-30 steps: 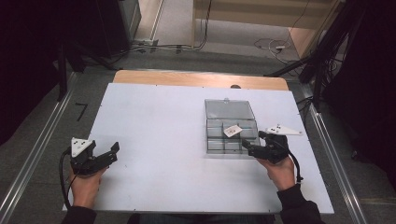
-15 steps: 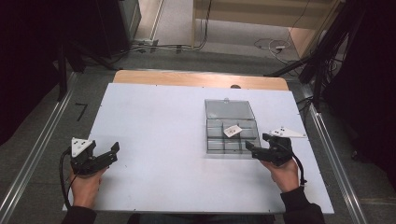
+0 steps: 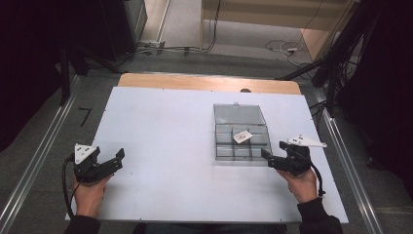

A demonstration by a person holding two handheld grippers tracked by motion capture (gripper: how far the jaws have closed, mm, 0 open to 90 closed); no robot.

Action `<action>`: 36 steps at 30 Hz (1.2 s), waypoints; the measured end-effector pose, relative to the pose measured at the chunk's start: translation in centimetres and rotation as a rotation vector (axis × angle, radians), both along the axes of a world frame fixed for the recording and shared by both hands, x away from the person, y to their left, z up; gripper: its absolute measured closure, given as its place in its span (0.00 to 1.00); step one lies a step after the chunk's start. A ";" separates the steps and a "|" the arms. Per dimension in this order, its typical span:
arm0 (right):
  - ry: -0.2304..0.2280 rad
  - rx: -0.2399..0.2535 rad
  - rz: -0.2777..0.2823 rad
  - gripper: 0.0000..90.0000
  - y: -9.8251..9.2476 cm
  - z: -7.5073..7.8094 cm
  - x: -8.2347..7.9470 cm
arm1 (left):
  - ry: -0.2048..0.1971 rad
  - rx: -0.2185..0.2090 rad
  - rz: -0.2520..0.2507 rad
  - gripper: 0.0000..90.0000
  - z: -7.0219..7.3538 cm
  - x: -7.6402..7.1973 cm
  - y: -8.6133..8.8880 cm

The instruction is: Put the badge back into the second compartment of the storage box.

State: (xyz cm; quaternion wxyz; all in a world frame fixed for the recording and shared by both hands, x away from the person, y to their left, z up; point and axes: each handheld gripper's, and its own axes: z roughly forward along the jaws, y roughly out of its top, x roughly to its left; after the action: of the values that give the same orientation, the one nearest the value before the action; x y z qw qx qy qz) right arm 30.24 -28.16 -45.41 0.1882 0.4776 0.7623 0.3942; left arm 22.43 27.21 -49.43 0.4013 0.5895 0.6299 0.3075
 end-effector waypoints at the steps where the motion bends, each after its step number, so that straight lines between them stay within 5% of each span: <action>1: 0.000 0.001 -0.003 0.20 -0.1 0.0 0.0 | 0.001 0.000 -0.001 0.16 0.0 0.0 0.0; 36: 0.003 0.008 -0.052 0.19 -3.8 -0.4 -1.9 | 0.002 0.003 0.000 0.16 0.0 0.0 0.0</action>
State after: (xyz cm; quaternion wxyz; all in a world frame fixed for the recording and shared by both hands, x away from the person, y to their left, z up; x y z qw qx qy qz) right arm 28.39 -31.92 -45.82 0.1953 0.4984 0.7485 0.3913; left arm 22.46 27.19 -49.46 0.3998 0.5906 0.6298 0.3077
